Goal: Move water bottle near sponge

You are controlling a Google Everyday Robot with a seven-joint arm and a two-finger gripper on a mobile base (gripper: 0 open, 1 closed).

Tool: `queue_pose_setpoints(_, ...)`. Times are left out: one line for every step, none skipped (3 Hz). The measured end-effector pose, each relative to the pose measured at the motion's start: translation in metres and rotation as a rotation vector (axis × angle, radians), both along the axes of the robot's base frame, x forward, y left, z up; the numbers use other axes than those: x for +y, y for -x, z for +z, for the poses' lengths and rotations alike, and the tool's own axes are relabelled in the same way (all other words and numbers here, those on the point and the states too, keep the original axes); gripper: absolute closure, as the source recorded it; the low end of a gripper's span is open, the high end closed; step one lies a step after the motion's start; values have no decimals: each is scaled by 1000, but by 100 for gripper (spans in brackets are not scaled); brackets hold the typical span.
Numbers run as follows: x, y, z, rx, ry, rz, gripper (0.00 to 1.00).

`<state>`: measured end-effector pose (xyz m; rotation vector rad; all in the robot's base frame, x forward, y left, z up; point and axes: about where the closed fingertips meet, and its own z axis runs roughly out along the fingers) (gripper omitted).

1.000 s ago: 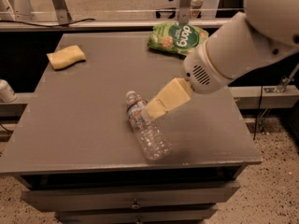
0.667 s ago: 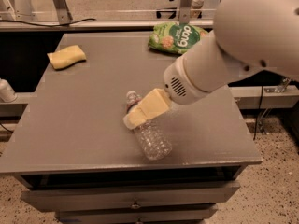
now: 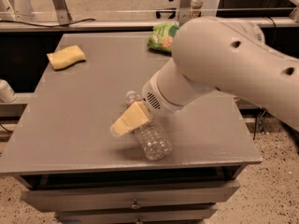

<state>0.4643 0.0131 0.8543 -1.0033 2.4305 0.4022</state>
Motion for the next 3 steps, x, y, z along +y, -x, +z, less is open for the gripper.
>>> queue_pose_setpoints(1, -4, -15, 26, 33, -21, 16)
queue_pose_setpoints(-7, -11, -20, 32, 64, -42, 40)
queue_pose_setpoints(-24, -26, -8, -6, 105, -46, 62)
